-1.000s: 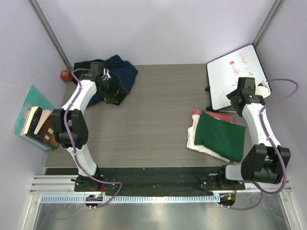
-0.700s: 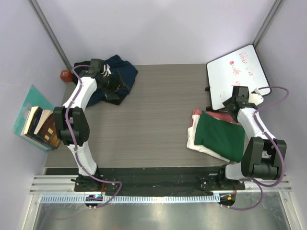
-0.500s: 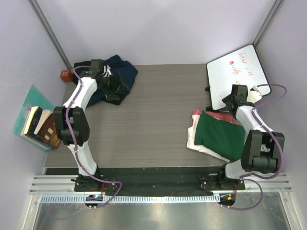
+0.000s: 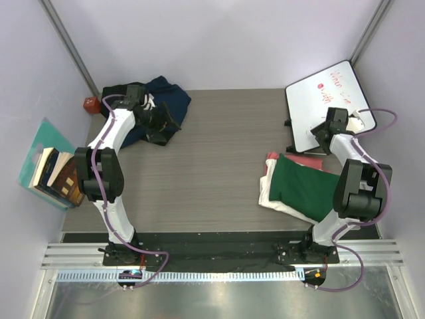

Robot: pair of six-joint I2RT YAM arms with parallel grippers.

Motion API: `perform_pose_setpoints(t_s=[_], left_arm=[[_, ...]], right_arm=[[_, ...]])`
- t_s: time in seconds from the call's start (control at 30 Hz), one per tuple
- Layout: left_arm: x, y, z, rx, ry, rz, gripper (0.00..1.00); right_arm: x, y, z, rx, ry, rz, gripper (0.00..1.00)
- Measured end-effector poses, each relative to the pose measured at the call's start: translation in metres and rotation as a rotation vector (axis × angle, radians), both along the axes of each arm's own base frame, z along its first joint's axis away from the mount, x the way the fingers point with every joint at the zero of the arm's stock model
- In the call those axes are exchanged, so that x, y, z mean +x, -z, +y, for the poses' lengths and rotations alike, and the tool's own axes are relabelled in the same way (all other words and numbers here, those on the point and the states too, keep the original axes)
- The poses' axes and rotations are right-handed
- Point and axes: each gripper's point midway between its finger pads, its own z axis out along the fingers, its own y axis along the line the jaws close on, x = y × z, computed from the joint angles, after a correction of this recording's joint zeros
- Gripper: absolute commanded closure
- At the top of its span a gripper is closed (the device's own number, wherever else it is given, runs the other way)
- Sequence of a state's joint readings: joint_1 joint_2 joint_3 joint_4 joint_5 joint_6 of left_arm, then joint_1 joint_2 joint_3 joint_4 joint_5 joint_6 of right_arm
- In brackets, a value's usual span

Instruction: Fold and stack the t-shirts

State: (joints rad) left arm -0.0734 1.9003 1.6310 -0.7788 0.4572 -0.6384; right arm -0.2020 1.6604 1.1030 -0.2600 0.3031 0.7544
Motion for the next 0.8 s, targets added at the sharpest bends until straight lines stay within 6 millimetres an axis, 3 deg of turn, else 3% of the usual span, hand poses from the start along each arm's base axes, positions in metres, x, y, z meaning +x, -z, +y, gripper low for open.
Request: perform_pose_setpoints(t_s=[0.03, 0.07, 0.2, 0.33, 0.5, 0.8], left_arm=[[-0.001, 0.002, 0.000, 0.000, 0.000, 0.005, 0.19], [-0.002, 0.003, 0.000, 0.001, 0.001, 0.008, 0.19], [-0.006, 0.007, 0.001, 0.006, 0.009, 0.020, 0.19], [-0.007, 0.009, 0.001, 0.009, 0.013, 0.022, 0.19], [-0.007, 0.010, 0.001, 0.010, 0.014, 0.023, 0.19], [-0.009, 0.010, 0.001, 0.011, 0.016, 0.030, 0.20]], right_arm=[[-0.001, 0.000, 0.001, 0.020, 0.003, 0.001, 0.88], [-0.001, 0.002, 0.005, 0.079, 0.018, -0.010, 0.99], [0.000, -0.019, 0.018, 0.209, 0.018, -0.077, 0.99], [0.000, -0.006, 0.015, 0.222, 0.037, -0.050, 0.99], [-0.001, -0.005, 0.015, 0.199, 0.018, -0.037, 0.99], [-0.008, 0.000, 0.030, 0.144, -0.137, 0.001, 0.99]])
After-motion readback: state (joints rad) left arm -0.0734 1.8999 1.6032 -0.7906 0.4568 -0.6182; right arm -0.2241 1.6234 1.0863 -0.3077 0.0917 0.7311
